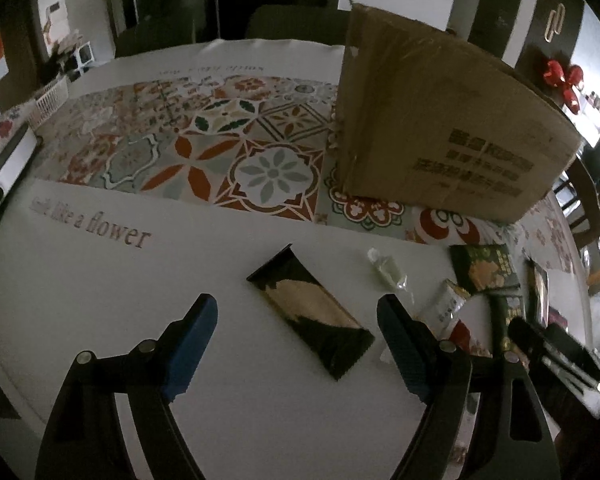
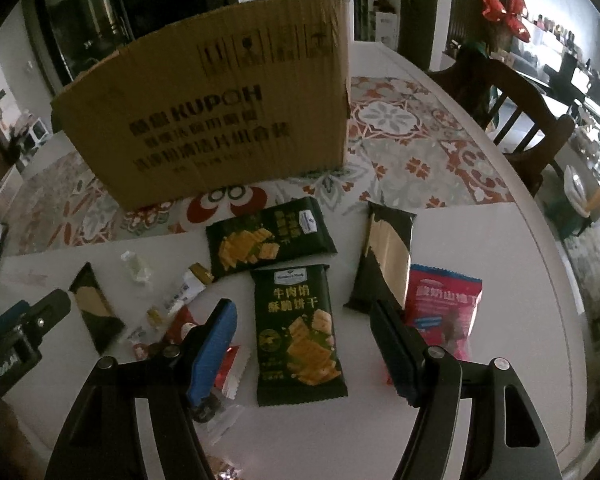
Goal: Organize snacks
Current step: 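Grasp the black packet with the left tool while the right tool grasps the green cracker packet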
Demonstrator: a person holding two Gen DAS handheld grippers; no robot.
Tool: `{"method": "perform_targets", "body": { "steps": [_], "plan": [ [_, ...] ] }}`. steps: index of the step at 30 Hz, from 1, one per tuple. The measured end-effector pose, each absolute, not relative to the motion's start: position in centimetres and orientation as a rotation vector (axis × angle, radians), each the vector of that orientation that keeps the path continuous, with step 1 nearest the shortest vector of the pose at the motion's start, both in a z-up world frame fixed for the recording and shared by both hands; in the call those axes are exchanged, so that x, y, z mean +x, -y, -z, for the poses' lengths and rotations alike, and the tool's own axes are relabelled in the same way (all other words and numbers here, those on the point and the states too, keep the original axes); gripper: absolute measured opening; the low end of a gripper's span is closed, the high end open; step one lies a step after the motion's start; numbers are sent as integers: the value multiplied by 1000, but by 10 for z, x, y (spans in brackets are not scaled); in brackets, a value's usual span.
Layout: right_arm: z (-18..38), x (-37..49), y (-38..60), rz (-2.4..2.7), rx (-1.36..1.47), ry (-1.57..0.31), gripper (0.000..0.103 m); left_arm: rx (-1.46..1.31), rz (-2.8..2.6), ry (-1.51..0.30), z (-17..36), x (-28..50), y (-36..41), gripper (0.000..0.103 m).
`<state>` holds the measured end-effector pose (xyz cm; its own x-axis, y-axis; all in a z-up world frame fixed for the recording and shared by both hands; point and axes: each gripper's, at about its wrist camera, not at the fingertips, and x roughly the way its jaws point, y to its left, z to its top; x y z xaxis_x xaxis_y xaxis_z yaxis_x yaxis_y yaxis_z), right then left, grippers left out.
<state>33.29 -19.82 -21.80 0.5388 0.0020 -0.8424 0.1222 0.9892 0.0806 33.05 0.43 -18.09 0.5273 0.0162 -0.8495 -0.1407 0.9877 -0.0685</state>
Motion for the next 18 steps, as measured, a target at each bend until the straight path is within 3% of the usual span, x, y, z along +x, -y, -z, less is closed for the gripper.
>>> {"method": "perform_targets", "body": {
  "steps": [13,18],
  "plan": [
    [236,345,197,94,154,-1045,69,-187,-182,-1080,209,349,-5,73],
    [241,346,198,106,135,-1049,67,-193,-183,-1113,218,353,-3,65]
  ]
}}
